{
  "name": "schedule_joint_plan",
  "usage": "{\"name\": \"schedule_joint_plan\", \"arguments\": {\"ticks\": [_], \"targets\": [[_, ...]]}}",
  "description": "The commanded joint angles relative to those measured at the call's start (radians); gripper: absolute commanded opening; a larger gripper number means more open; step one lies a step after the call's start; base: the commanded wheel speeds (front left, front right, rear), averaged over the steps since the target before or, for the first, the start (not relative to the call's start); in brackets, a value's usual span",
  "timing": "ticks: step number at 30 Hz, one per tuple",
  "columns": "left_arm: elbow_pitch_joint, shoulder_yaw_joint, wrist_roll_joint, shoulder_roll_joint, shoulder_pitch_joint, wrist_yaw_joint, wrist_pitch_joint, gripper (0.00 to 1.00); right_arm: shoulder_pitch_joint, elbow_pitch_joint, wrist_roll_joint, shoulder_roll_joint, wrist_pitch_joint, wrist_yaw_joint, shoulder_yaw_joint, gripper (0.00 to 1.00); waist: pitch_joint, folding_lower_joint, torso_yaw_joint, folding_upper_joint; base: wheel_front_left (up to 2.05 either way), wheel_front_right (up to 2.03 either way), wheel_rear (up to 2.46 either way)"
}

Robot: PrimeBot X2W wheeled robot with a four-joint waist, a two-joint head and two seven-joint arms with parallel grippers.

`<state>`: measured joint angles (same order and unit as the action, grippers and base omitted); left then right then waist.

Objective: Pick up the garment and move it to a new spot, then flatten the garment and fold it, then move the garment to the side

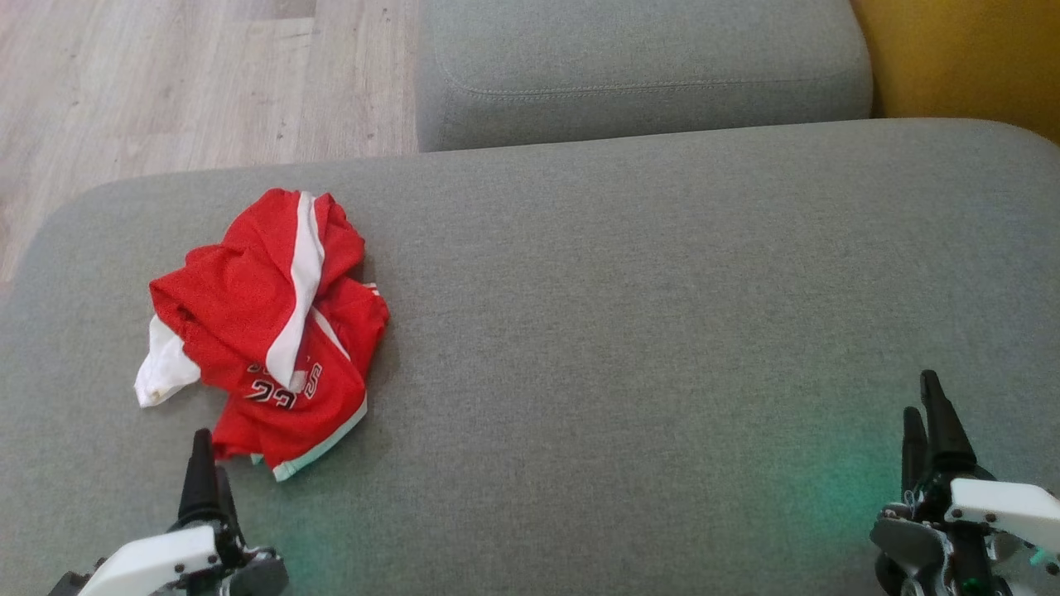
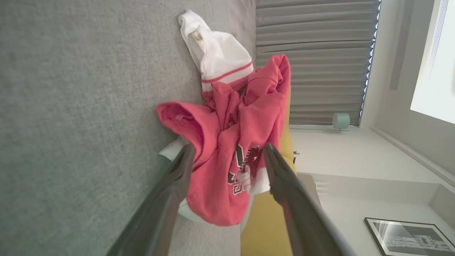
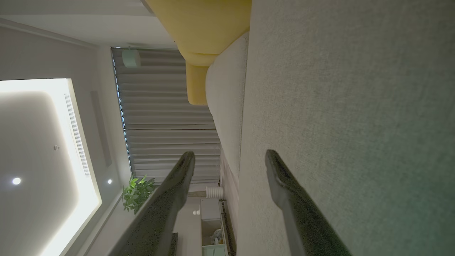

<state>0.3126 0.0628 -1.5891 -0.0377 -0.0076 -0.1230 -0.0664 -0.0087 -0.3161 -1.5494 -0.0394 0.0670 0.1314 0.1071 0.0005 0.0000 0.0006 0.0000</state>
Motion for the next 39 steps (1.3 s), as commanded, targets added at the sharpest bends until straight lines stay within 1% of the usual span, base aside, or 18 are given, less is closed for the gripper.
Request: {"name": "schedule_joint_plan", "arguments": {"ticks": [1,6,13,17,21,29,39], "targets": [[-0.040,0.003,0.015,-0.006,-0.038,-0.001,0.011,1.00,-0.035,0.040,0.012,-0.004,-0.010,0.000,-0.004,1.00,0.000,0.0000,0.000,0.0000,0.00,0.00,0.00],[-0.044,0.012,0.046,-0.006,-0.037,-0.002,0.026,1.00,-0.036,0.045,0.063,-0.004,-0.025,0.000,-0.009,1.00,-0.002,0.0000,0.002,0.0000,0.00,0.00,0.00],[-0.068,0.041,0.113,-0.006,-0.047,0.000,0.046,1.00,-0.041,0.063,0.172,-0.005,-0.045,0.000,-0.010,1.00,-0.002,0.0000,0.005,0.0000,0.00,0.00,0.00],[-0.096,0.048,0.167,-0.007,-0.053,0.009,0.058,1.00,-0.045,0.083,0.248,-0.005,-0.057,0.000,-0.015,1.00,0.000,0.0000,0.004,0.0000,0.00,0.00,0.00],[-0.134,0.043,0.236,-0.007,-0.055,0.029,0.070,1.00,-0.048,0.105,0.329,-0.005,-0.069,0.000,-0.023,1.00,0.002,0.0000,0.003,0.0000,0.00,0.00,0.00],[-0.201,-0.012,0.389,-0.007,-0.056,0.067,0.093,1.00,-0.051,0.152,0.513,-0.006,-0.092,0.000,-0.048,1.00,0.005,0.0000,0.003,0.0000,0.00,0.00,0.00],[-0.226,-0.107,0.627,-0.008,-0.060,0.078,0.123,1.00,-0.047,0.176,0.707,-0.006,-0.122,0.000,-0.072,1.00,0.008,0.0000,0.000,0.0000,0.00,0.00,0.00]]}}
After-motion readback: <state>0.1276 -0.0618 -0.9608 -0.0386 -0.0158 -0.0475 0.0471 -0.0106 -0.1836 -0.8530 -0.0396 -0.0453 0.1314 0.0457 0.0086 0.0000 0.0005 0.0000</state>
